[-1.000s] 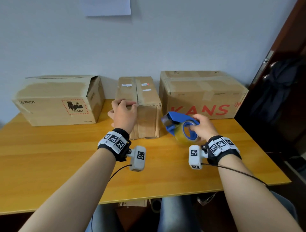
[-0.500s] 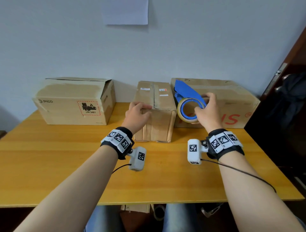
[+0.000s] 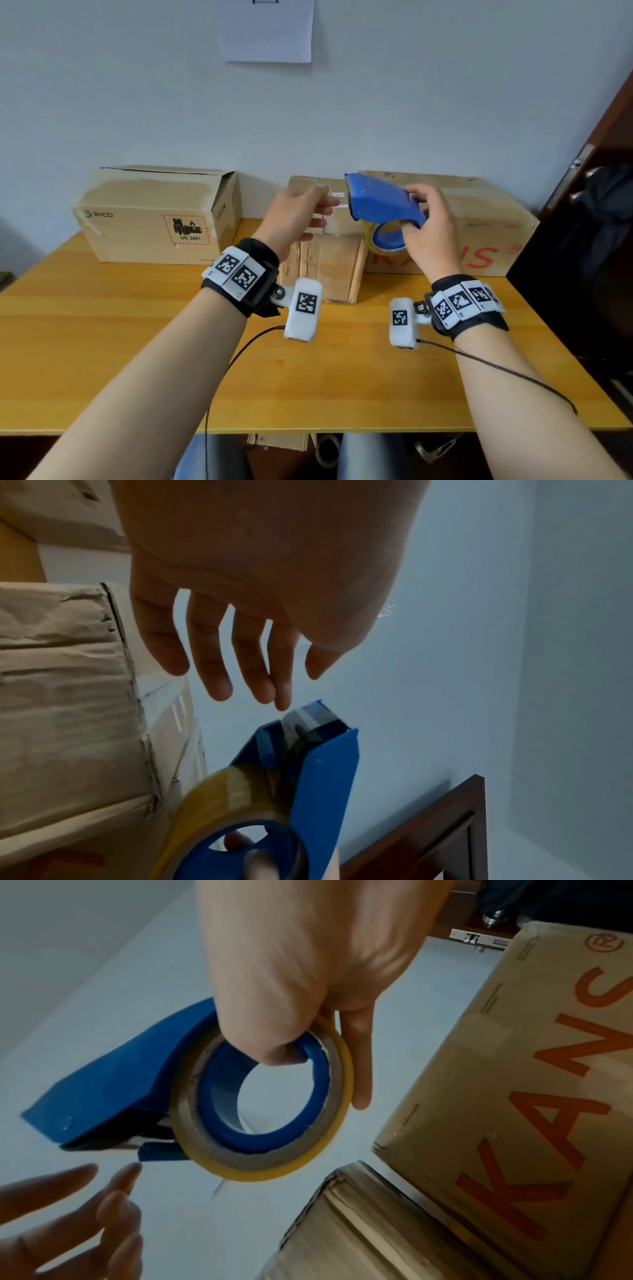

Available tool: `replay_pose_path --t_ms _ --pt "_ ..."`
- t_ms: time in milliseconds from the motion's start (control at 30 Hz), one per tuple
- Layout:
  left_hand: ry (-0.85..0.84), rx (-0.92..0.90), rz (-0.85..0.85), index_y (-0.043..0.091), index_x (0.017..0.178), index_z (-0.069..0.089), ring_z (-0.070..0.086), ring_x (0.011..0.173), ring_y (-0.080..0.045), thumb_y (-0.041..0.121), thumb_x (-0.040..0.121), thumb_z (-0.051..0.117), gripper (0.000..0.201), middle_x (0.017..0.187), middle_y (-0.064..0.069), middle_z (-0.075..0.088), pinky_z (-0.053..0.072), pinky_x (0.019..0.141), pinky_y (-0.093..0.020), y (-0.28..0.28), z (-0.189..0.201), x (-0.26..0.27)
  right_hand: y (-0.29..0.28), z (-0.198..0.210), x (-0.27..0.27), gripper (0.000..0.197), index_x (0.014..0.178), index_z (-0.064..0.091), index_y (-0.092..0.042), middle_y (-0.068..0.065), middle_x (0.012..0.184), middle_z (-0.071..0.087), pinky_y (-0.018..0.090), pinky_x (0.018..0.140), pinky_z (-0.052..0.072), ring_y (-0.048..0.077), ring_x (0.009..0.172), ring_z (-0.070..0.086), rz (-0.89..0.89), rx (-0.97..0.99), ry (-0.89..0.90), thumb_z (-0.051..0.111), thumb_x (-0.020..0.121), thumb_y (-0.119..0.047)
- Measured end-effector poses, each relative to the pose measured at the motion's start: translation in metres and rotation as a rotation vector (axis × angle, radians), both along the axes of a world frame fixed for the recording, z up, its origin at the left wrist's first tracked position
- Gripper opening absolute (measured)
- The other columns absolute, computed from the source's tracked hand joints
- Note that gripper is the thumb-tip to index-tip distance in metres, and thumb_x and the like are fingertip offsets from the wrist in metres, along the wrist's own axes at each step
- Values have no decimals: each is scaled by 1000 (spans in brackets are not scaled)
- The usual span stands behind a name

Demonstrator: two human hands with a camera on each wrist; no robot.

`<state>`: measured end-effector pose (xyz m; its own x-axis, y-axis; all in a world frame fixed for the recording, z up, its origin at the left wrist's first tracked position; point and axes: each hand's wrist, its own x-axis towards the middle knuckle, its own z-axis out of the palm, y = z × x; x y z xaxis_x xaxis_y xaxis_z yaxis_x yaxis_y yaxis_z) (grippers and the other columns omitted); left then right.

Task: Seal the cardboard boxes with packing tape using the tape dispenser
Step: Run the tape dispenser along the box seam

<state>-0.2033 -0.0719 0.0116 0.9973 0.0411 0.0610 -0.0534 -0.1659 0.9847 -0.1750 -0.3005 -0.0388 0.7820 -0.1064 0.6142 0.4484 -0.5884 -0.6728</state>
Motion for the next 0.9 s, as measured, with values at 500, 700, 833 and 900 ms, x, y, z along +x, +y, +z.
replay_pose_path --t_ms 500,700,833,900 --pt "120 -39 -68 22 95 73 70 83 -14 56 97 52 40 91 5 75 54 87 -38 -3 0 -10 3 -1 -3 50 125 57 -16 -1 121 57 6 79 43 10 108 53 43 -69 -41 61 83 11" --pt "113 12 -22 22 91 75 68 77 -8 44 95 63 26 81 12 74 52 75 -28 -1 -3 -11 3 0 -3 48 126 59 -16 -1 121 59 7 81 44 12 111 55 34 -56 -54 64 85 6" --pt "137 67 -31 19 94 77 66 74 -4 38 94 67 21 81 12 76 50 71 -24 8 -5 -8 5 0 -4 54 132 53 -19 -3 125 55 11 79 45 11 113 52 -13 1 -48 67 85 2" --pt "146 78 -30 19 91 77 65 72 -3 38 93 68 21 81 12 76 50 74 -25 13 -4 -6 8 -1 -3 55 136 51 -22 -5 124 54 8 74 43 7 108 50 -63 55 -27 69 87 -4"
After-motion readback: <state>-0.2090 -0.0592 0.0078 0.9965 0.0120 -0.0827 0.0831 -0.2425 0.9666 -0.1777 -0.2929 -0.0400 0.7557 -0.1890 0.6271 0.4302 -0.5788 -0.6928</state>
